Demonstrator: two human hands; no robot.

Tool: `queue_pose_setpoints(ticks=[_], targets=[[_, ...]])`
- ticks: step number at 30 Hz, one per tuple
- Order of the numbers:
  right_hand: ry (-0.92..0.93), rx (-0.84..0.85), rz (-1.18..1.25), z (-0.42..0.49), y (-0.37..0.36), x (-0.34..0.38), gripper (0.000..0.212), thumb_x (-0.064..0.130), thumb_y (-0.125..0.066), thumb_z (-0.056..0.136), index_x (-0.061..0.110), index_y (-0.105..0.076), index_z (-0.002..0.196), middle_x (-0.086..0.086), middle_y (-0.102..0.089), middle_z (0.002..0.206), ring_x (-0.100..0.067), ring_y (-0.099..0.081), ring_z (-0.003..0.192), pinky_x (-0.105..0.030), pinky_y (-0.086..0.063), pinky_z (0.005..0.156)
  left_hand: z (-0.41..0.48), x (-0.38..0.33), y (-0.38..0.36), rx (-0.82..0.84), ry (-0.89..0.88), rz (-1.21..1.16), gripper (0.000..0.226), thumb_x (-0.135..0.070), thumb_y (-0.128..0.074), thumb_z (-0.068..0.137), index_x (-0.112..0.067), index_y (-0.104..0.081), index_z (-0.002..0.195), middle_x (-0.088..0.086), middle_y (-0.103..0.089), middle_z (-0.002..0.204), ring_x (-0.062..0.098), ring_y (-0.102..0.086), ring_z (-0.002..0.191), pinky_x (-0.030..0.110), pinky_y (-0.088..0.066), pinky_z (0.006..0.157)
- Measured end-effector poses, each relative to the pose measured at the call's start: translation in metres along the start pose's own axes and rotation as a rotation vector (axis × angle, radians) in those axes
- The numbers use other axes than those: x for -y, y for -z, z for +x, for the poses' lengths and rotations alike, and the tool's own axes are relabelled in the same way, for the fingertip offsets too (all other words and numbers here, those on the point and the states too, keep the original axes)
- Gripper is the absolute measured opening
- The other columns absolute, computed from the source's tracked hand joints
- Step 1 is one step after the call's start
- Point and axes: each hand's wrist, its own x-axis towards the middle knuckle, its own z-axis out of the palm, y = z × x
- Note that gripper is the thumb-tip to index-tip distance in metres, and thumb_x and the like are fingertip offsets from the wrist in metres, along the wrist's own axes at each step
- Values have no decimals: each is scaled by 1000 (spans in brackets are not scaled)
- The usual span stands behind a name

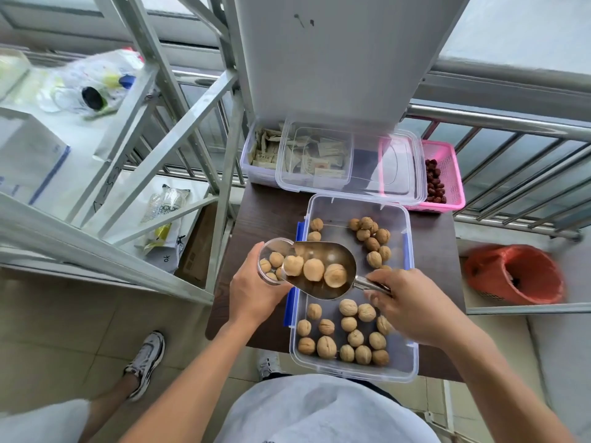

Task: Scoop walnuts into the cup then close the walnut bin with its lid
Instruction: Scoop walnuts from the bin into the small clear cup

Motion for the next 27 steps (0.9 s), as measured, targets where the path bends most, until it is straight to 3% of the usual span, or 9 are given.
queue_pose_setpoints(ticks=[2,9,13,16,24,27], targets=[[-1,-25,-29,-1,5,8,18,29,-55,92,21,-58,76,1,-56,60,-20,-49,58,-42,-48,59,-1,-1,0,-9,-3,-16,79,-41,-95,61,-41,-57,129,-22,-71,106,-6,-65,96,23,-54,84],[-49,-36,-38,-7,13,13,20,30,-56,92,19,-57,75,-1,-61,61,-24,-56,61,-44,-52,62,0,7,-1,-9,-3,2,82,-44,-93,59,-39,-55,132,-18,-71,109,6,-68,101,38,-58,89],[-73,-44,8,-11,13,8,23,29,-59,93,30,-55,70,2,-58,58,-19,-54,58,-39,-47,59,-2,10,-1,-9,-16,11,81,-46,-96,60,-40,-55,130,-24,-69,107,3,-67,99,31,-58,88],[-89,-92,88,-12,12,-1,11,27,-62,93,27,-68,85,1,-62,60,-18,-54,56,-37,-47,57,-3,10,0,-21,-32,8,81,-43,-97,62,-37,-56,131,-31,-62,103,0,-63,97,23,-54,86],[-213,-130,138,-10,-1,-28,13,24,-62,93,20,-69,83,-1,-61,57,-20,-54,56,-33,-40,53,-3,15,-3,-55,-32,12,95,-42,-99,60,-26,-54,143,-10,-69,124,9,-65,110,28,-55,95],[-290,-96,138,-9,-12,-39,14,26,-61,94,20,-71,85,2,-62,61,-21,-58,62,-34,-41,54,-2,13,-2,-48,-10,-48,87,-34,-100,60,-32,-57,136,-25,-64,117,-6,-63,105,16,-50,92]])
